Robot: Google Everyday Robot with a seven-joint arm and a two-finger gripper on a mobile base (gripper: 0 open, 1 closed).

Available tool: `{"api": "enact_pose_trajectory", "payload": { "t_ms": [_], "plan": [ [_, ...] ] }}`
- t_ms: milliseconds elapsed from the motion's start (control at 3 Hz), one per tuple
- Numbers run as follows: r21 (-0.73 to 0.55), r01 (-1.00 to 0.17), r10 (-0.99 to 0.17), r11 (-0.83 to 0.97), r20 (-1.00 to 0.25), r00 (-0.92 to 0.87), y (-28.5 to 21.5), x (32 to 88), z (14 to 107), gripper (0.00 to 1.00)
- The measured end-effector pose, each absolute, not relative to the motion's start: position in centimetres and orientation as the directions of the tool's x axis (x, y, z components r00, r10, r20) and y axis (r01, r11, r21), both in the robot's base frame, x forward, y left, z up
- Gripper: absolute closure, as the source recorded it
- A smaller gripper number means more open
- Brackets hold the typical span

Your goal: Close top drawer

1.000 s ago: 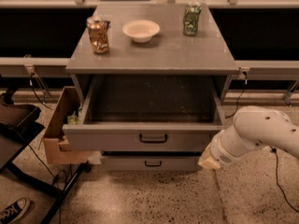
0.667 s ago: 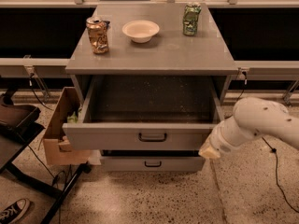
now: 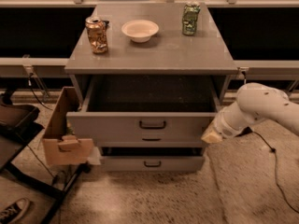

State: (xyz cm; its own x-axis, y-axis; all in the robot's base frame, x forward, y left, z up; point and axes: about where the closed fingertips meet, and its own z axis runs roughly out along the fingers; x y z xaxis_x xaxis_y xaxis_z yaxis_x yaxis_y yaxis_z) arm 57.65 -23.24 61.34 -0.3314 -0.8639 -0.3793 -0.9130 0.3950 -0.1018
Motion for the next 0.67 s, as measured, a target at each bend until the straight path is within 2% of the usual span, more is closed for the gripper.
{"api": "enact_pose_trajectory", "payload": {
  "t_ms": [667],
  "plan": [
    [-0.106, -0.913, -0.858, 0.393, -0.401, -0.322, -22.8, 58.6, 60.4, 1.00]
  ]
}}
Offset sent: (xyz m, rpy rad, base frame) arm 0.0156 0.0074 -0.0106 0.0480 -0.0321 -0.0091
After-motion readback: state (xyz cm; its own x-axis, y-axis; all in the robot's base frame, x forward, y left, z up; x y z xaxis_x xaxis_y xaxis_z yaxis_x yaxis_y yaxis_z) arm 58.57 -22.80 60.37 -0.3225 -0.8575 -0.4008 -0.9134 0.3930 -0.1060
